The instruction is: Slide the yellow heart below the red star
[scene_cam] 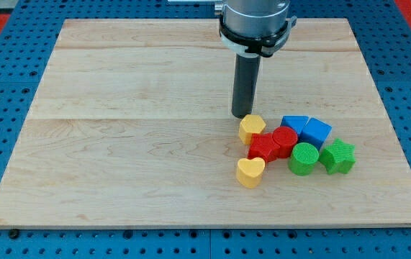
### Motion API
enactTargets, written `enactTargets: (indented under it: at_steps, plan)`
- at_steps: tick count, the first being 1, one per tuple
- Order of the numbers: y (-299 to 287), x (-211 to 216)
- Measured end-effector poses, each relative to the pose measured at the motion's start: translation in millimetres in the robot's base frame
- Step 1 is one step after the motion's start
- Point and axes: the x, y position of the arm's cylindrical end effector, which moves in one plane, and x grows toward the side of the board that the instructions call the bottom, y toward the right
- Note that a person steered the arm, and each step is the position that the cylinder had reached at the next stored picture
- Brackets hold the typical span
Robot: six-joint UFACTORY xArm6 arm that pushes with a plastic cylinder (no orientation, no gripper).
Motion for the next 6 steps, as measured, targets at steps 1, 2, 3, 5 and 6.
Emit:
enactTargets:
  at_steps: [1, 2, 3, 5, 6]
  plan:
    - [-45.6, -26.2]
    - [-78.8, -6.1]
    - [-77.4, 39.2]
    - [-62.2, 84.2]
    - [-28.2, 109.5]
